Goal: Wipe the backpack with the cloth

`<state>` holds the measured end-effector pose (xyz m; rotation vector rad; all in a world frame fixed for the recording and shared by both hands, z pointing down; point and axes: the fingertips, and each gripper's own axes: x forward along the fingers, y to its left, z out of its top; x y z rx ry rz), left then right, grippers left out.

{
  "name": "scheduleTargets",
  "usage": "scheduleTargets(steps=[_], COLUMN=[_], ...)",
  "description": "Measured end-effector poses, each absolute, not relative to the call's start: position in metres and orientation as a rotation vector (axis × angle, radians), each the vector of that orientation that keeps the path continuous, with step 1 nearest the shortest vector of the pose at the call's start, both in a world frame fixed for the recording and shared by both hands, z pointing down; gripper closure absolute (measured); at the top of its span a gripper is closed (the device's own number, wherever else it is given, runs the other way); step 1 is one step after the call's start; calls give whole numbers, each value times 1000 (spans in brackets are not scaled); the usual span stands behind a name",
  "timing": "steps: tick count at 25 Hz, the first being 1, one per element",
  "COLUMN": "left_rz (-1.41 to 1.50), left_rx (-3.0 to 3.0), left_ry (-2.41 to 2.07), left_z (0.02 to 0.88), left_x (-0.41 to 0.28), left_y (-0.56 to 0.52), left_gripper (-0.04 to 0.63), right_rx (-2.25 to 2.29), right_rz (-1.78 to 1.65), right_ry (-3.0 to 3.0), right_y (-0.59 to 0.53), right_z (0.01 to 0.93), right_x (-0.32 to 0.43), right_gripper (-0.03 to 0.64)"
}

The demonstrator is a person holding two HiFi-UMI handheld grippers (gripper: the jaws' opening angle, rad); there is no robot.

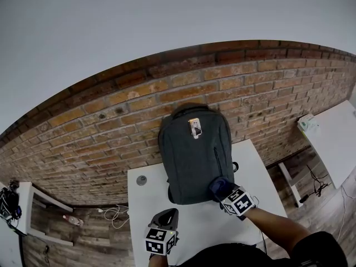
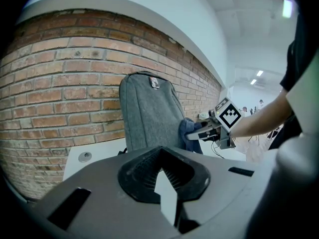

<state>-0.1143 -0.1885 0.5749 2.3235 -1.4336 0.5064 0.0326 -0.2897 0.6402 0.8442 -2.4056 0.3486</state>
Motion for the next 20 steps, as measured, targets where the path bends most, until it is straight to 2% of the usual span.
scheduleTargets(steps=[12, 20], left_rz=[494, 488], left_rx=[2333, 2335], left_ry=[-1443, -1459], left_z=[570, 572], left_x=[-114, -117], left_y=[-187, -187], left_gripper=[614, 614], right_rx=[855, 969], right_rz=[301, 202], right_ry=[-2468, -2469], right_y=[-314, -368], right_z=[589, 544], right_x=[25, 14], right_gripper=[569, 568])
